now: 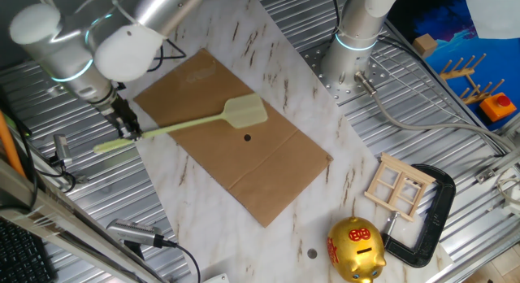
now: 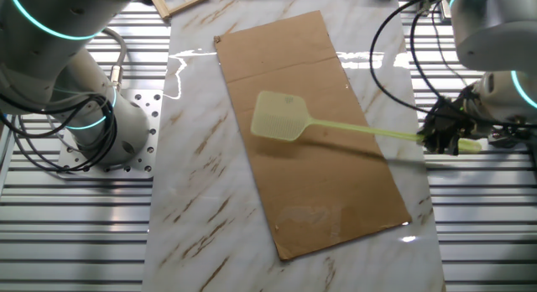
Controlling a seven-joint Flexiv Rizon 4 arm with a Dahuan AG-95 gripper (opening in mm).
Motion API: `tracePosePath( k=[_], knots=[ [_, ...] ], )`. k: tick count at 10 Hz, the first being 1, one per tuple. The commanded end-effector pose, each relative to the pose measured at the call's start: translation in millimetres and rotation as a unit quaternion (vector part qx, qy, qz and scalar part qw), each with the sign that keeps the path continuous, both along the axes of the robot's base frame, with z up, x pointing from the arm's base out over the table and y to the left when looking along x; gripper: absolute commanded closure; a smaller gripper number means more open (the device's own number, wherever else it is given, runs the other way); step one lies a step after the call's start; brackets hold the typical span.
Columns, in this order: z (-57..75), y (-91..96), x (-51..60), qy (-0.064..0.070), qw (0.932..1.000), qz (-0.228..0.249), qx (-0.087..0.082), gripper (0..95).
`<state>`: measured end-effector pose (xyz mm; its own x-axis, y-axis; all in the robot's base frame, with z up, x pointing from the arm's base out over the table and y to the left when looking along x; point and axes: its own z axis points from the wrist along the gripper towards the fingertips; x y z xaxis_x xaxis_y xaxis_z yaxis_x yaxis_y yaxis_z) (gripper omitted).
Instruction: Swat with a flyswatter
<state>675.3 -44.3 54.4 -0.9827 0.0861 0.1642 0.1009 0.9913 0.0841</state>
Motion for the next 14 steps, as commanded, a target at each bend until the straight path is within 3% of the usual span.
tracePosePath(
  k=[1,4,9,10,11,12,14],
  knots=[
    [-3.2,-13.4,-18.9,0.0,0.9999,0.003,-0.012,95.0],
    [-7.9,-24.2,-34.4,0.007,0.9991,-0.039,-0.014,95.0],
    [-16.6,-33.7,-32.7,0.006,0.9994,-0.033,-0.007,95.0],
    [-17.3,-33.3,-32.0,0.001,0.9998,-0.017,-0.006,76.0],
    [-17.5,-33.0,-31.8,0.0,0.9999,-0.013,-0.006,76.0],
    [-18.1,-32.2,-31.0,-0.003,1.0,-0.006,-0.005,57.0],
    [-16.6,-31.3,-30.8,-0.002,0.9998,0.017,-0.001,57.0]
  ],
)
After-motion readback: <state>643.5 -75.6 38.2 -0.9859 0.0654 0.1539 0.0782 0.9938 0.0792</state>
